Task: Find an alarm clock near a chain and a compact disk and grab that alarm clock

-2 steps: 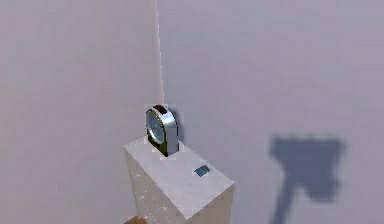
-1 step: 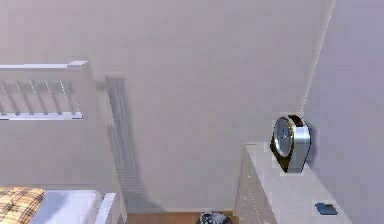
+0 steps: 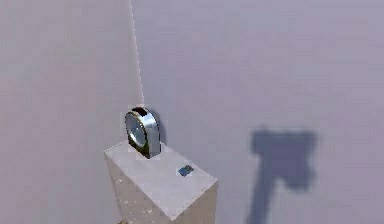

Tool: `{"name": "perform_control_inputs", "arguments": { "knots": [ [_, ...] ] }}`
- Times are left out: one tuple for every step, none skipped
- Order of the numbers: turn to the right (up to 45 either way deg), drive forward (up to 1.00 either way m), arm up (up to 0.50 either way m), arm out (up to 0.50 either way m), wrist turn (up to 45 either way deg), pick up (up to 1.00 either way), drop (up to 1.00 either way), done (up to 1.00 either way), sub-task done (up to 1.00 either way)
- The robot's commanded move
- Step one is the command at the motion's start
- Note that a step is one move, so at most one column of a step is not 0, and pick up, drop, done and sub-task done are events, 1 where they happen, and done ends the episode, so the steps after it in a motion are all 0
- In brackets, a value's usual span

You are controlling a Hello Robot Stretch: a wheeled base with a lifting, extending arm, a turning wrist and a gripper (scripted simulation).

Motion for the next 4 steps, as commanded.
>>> {"name": "perform_control_inputs", "arguments": {
  "knots": [
    [45.0, 0.0, 0.0, 0.0, 0.0, 0.0, 0.0, 0.0, 0.0],
    [9.0, 0.0, 0.0, 0.0, 0.0, 0.0, 0.0, 0.0, 0.0],
    [0.0, 0.1, 0.0, 0.0, 0.0, 0.0, 0.0, 0.0, 0.0],
    [-45.0, 0.0, 0.0, 0.0, 0.0, 0.0, 0.0, 0.0, 0.0]
  ]
}}
